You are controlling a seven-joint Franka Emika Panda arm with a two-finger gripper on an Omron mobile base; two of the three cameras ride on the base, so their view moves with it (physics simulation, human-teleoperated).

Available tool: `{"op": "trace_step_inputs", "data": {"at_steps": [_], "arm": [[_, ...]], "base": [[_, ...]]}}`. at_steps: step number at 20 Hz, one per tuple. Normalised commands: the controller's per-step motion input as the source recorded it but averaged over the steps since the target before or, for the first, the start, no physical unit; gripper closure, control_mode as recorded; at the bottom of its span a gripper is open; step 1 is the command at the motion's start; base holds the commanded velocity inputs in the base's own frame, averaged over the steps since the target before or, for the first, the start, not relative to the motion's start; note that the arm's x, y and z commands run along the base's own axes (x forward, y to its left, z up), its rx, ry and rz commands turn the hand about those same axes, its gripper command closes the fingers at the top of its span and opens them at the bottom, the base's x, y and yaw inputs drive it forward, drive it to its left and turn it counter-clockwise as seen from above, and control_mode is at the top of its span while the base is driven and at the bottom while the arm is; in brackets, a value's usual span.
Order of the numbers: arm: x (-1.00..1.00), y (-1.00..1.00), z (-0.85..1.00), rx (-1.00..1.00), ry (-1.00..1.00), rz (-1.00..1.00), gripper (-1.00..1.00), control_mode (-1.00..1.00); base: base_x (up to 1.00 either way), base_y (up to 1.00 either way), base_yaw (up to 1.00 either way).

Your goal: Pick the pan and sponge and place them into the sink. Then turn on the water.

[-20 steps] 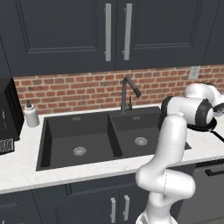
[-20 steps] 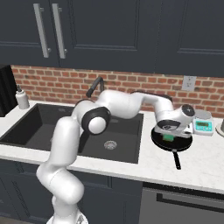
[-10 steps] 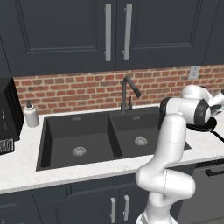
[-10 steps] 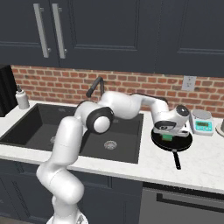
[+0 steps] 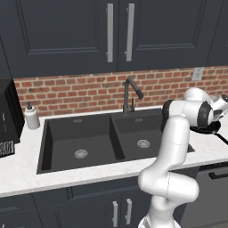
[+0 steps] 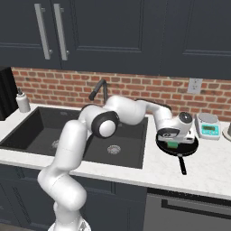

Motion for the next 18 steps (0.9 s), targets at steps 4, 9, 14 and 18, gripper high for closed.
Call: {"op": "trace_step_inputs", "data": {"at_steps": [4,9,14,18], "arm": [[0.00,-0.04,-0.07,-0.02,0.00,0.00,-1.00,-1.00],[0.03,-0.06,0.00,-0.01,0.00,0.00,-1.00,-1.00],[0.05,0.00,0.00,-0.03,0.00,0.00,-1.00,-1.00],[-0.01,-0.08,0.05,-0.01,0.00,0.01,-1.00,-1.00]], "base": [[0.00,0.00,0.00],[0.00,0.00,0.00],[0.00,0.00,0.00],[0.00,0.00,0.00]]}}
